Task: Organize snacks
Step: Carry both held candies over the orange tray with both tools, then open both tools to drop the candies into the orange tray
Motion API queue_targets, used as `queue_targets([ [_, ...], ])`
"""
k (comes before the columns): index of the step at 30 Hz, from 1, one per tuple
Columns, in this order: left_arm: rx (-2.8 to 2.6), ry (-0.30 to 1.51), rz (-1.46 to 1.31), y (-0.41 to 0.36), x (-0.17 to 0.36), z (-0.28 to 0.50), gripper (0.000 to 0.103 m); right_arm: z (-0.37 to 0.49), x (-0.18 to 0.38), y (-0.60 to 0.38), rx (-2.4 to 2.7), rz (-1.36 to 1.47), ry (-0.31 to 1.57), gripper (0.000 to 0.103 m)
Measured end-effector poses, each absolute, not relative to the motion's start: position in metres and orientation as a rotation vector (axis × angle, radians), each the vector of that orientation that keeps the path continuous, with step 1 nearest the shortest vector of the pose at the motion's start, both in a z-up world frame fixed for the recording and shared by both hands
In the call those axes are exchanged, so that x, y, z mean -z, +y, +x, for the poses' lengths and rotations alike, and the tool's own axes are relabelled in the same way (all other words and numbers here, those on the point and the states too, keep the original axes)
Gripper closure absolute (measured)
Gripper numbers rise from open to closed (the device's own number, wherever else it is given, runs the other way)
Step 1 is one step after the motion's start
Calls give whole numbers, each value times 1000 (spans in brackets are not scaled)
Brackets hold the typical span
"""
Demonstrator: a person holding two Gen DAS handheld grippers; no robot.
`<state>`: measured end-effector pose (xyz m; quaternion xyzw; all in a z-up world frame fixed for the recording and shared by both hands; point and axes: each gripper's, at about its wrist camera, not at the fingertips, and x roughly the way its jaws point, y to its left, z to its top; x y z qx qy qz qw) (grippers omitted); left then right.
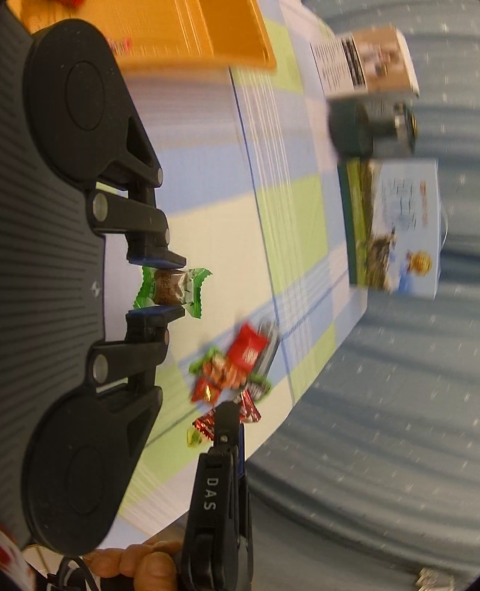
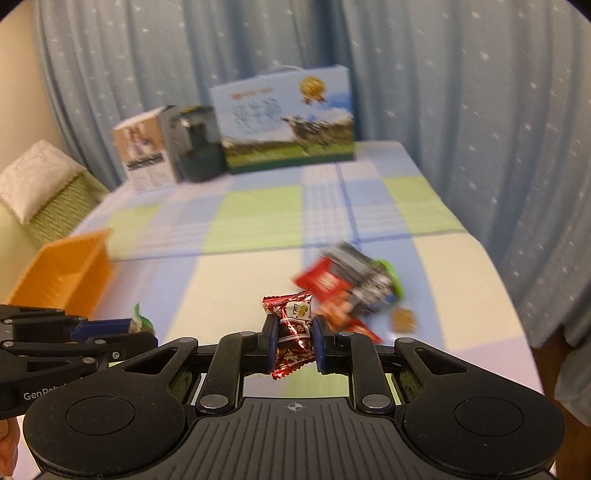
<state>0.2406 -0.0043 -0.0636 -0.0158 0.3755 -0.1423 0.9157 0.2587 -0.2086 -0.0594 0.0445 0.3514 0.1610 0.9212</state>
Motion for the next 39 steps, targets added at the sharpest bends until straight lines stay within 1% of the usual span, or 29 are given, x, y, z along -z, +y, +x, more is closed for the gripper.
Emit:
queue_targets([
  [9, 167, 736, -49, 60, 40, 218, 85, 256, 40, -141, -446, 94, 679, 83],
  [17, 70, 715, -70, 105, 20, 203, 85, 244, 34, -76, -565, 71, 652, 83],
  [23, -9, 691, -104, 147, 7, 194, 85, 240, 28, -46, -624, 72, 637, 83],
  [31, -169, 700, -217, 203, 18, 181, 85, 242, 29, -11, -685, 80, 647, 83],
  [39, -209, 751, -181, 220, 30, 181, 85, 243, 34, 29, -758, 67, 674, 83],
])
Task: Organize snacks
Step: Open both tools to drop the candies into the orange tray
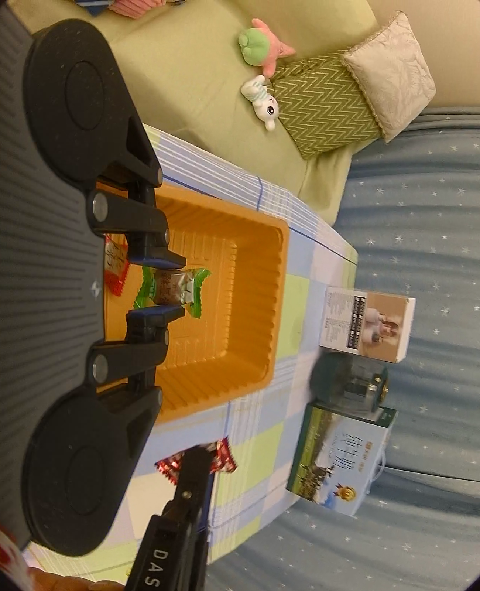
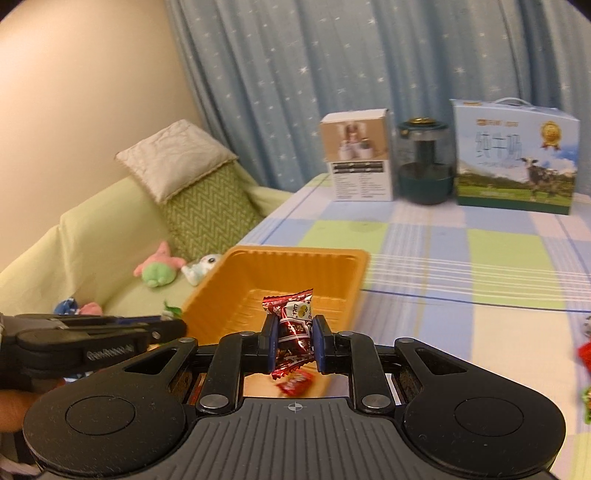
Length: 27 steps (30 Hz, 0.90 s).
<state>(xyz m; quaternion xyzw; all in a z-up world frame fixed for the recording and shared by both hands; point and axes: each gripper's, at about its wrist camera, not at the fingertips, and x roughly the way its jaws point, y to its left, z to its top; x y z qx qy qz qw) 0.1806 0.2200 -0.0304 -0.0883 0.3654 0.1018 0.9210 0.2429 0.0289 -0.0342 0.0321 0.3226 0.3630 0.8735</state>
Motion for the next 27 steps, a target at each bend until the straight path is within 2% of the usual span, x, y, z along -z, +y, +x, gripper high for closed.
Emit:
queue_targets([
  [17, -178, 762, -175, 214, 36, 191, 84, 251, 59, 51, -754, 0, 740, 83],
  [18, -182, 763, -178, 214, 37, 191, 84, 252, 59, 51, -753, 1, 741, 83],
  [19, -192, 762, -179, 215, 37, 191, 76, 253, 59, 50, -752, 4, 743, 83],
  [20, -202, 761, -182, 217, 37, 191, 74, 254, 59, 50, -750, 8, 744, 83],
  [27, -241, 749, -206, 228, 35, 188, 73, 254, 60, 51, -762, 15, 753, 83],
])
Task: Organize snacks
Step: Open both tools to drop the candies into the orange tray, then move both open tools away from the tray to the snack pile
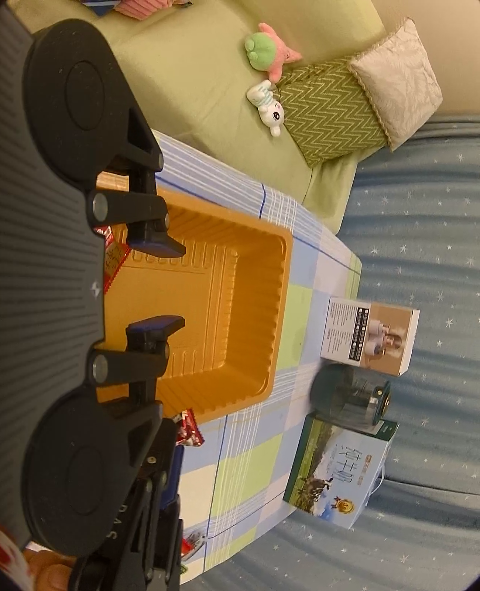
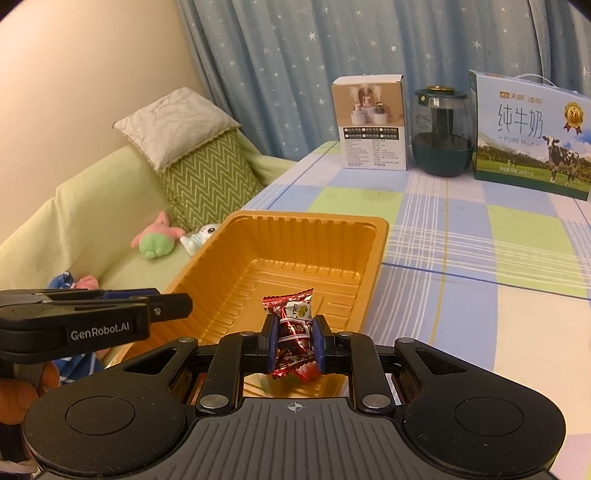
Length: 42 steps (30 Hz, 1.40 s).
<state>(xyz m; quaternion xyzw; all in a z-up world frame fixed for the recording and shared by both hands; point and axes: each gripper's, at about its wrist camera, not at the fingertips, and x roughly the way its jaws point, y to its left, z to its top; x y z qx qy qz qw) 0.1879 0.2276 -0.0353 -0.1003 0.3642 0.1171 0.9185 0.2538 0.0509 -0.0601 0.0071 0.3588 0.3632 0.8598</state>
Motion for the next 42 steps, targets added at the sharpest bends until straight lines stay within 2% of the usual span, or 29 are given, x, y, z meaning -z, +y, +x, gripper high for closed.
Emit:
queue_targets([
  [13, -272, 729, -225, 235, 32, 183, 70, 251, 63, 62, -843, 6, 750, 82],
  [14, -271, 731, -226, 235, 32, 183, 70, 251, 64, 61, -840, 7, 746, 74],
  [15, -268, 731, -226, 234, 32, 183, 70, 251, 64, 61, -837, 10, 741, 56],
  [17, -265, 729, -222, 233, 32, 183, 69, 251, 63, 56, -827, 27, 726, 43],
  [32, -228, 722, -209, 214, 27, 191, 68, 254, 57, 31, -767, 33, 702, 43],
  [42, -171, 708, -187, 188, 24, 201, 63, 259, 53, -1, -687, 44, 686, 43],
])
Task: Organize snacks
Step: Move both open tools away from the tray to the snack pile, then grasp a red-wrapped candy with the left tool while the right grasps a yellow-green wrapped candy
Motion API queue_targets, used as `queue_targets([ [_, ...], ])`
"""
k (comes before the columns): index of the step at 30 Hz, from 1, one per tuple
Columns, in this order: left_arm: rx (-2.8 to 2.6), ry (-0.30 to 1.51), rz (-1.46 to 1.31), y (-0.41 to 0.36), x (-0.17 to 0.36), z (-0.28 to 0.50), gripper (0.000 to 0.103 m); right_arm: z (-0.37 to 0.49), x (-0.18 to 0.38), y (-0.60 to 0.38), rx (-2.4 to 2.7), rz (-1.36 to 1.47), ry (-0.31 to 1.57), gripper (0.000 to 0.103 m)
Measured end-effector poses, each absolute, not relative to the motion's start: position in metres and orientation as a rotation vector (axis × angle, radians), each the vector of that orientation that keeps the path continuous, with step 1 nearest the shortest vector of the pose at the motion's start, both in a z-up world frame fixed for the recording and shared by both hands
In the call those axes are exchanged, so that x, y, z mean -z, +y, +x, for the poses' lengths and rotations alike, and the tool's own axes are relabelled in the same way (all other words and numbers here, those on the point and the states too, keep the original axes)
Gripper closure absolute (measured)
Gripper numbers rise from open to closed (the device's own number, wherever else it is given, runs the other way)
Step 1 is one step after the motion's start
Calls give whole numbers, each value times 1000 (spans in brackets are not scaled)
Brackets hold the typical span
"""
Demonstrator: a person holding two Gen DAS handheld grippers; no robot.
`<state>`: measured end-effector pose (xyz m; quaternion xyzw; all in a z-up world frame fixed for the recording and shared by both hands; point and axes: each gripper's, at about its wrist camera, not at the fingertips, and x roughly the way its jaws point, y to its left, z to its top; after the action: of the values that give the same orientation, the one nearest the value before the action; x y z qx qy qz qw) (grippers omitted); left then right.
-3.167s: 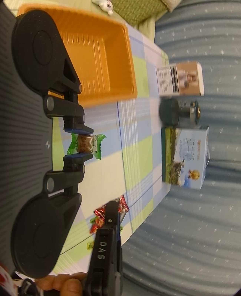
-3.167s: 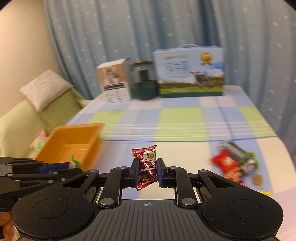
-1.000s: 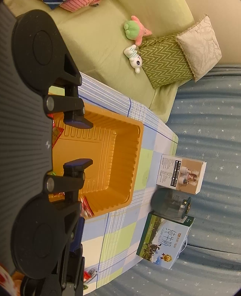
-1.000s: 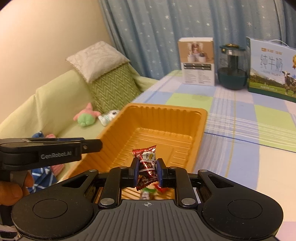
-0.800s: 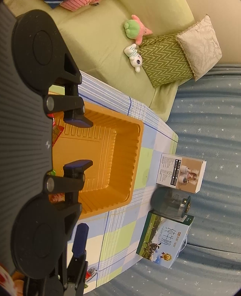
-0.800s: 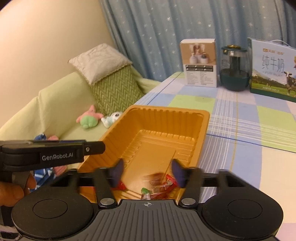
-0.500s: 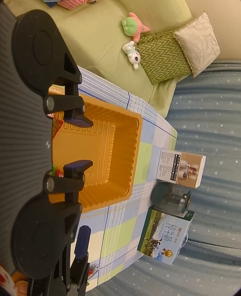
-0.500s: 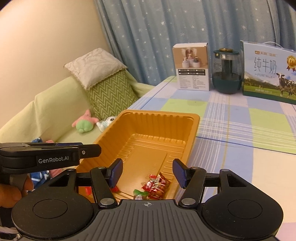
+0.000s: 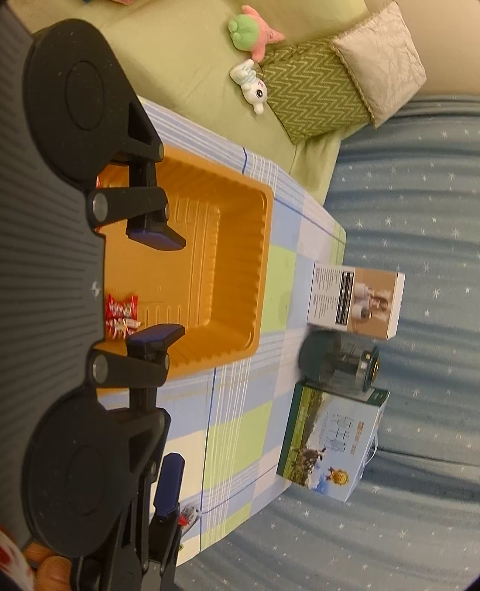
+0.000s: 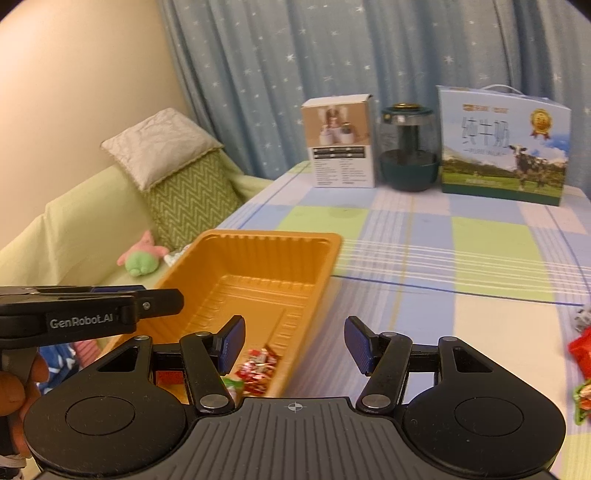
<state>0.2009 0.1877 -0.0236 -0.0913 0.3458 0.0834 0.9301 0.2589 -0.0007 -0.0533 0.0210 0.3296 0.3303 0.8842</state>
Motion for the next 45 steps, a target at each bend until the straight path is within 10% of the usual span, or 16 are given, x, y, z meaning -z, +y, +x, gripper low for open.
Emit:
queue_targets([
  [45, 322, 741, -13, -23, 50, 263, 61, 261, 70, -299, -59, 163, 697, 43],
])
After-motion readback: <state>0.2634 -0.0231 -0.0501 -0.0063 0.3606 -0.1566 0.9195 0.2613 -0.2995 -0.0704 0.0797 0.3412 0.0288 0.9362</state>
